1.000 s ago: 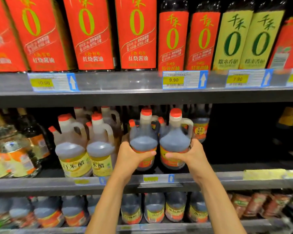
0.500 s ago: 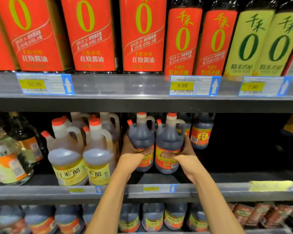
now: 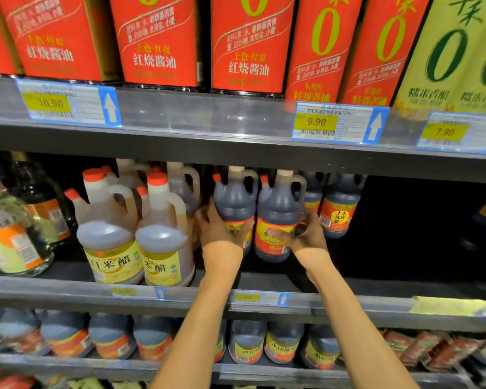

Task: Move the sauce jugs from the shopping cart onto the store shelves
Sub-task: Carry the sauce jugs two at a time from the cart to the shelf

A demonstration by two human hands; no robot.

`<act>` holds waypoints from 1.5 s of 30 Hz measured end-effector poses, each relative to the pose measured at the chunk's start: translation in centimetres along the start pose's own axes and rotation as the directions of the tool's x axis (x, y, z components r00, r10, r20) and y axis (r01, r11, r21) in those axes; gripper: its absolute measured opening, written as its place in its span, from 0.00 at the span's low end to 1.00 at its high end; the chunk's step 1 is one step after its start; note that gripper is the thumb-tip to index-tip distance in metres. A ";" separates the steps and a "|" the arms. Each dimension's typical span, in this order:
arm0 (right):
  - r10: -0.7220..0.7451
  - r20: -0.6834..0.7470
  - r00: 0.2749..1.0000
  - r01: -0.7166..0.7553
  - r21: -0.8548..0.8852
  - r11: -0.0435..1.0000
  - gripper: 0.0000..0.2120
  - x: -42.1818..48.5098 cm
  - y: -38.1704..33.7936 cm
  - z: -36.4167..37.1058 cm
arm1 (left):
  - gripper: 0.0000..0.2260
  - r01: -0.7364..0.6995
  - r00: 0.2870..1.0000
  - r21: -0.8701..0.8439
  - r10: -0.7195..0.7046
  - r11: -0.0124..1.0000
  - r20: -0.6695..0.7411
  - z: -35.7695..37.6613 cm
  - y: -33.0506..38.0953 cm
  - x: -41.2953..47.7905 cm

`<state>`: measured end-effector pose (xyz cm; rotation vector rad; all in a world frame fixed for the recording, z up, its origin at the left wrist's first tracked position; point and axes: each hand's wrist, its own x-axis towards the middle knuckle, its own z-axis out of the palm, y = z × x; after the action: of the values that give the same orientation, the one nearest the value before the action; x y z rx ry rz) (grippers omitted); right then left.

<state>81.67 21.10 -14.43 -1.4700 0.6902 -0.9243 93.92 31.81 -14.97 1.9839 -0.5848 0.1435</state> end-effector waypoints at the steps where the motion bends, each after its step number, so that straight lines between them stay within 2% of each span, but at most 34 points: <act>1: -0.019 -0.025 1.000 0.019 -0.036 0.999 0.31 0.1 0.2 0.0 | 0.36 -0.003 1.000 0.024 0.004 1.000 -0.019 0.1 0.1 -0.2; 5: -0.025 -0.035 0.999 0.022 -0.086 0.996 0.28 0.6 0.7 0.2 | 0.42 -0.024 0.995 0.026 0.027 0.999 -0.096 0.4 0.4 -0.9; 8: -0.005 -0.087 0.996 0.000 -0.051 0.999 0.25 1.0 1.0 0.6 | 0.37 -0.067 0.987 0.006 0.067 0.998 -0.147 0.4 0.3 -1.2; 10: 0.012 -0.102 0.995 -0.017 -0.054 0.998 0.28 1.0 1.5 1.0 | 0.36 -0.083 0.980 0.013 0.084 0.996 -0.179 0.4 0.1 -1.4; 12: -0.013 -0.111 0.994 -0.007 -0.176 0.984 0.37 0.8 1.6 1.3 | 0.36 -0.107 0.970 0.014 0.108 0.994 -0.219 0.6 0.2 -1.5; 13: -0.035 -0.123 0.992 0.004 -0.241 0.971 0.39 0.8 1.7 1.4 | 0.35 -0.114 0.964 0.020 0.115 0.993 -0.238 0.6 0.2 -1.6; 16: -0.073 -0.160 0.984 0.027 -0.275 0.961 0.31 0.8 1.6 1.5 | 0.34 -0.132 0.953 0.014 0.131 0.991 -0.273 0.7 0.5 -1.8; 21: -0.056 -0.110 0.992 0.028 -0.246 0.969 0.31 0.9 1.5 1.4 | 0.34 -0.100 0.947 -0.002 0.095 0.995 -0.306 0.8 0.9 -1.9; 24: -0.062 -0.074 0.995 0.042 -0.248 0.968 0.32 1.1 1.6 1.1 | 0.36 -0.096 0.957 0.010 0.095 0.995 -0.274 0.7 1.0 -1.9; 30: -0.050 -0.020 0.999 0.043 -0.265 0.963 0.34 0.6 1.2 1.0 | 0.42 -0.151 0.982 0.058 0.156 0.987 -0.110 -0.9 0.9 -3.1; 34: -0.038 0.048 0.998 0.045 -0.154 0.987 0.39 -1.8 0.9 0.2 | 0.37 -0.170 0.985 0.148 0.172 0.974 0.002 -2.5 0.6 -4.7; 36: -0.028 0.015 0.999 0.031 -0.203 0.979 0.37 -3.2 0.7 -0.5 | 0.31 -0.133 0.991 0.249 0.120 0.959 0.066 -3.5 0.5 -5.5; 38: -0.038 -0.009 0.999 0.033 -0.361 0.932 0.29 -4.6 0.1 -1.2 | 0.24 -0.177 0.980 0.353 0.130 0.919 0.153 -4.5 0.2 -6.3; 40: -0.091 -0.006 0.996 0.072 -0.556 0.828 0.24 -6.4 -0.9 -2.0 | 0.22 -0.298 0.942 0.410 0.197 0.862 0.270 -5.7 0.1 -6.9; 43: -0.201 0.110 0.973 0.212 -0.766 0.606 0.21 -9.5 -2.5 -3.4 | 0.23 -0.472 0.857 0.485 0.254 0.736 0.449 -8.0 0.1 -7.7; 45: -0.177 0.230 0.957 0.284 -0.866 0.411 0.26 -11.6 -3.7 -4.1 | 0.24 -0.543 0.813 0.517 0.260 0.662 0.521 -9.7 0.2 -8.3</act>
<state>71.93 29.27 -12.66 -2.6303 0.9913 -0.6608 87.96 42.94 -13.06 2.5446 -1.4316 0.2412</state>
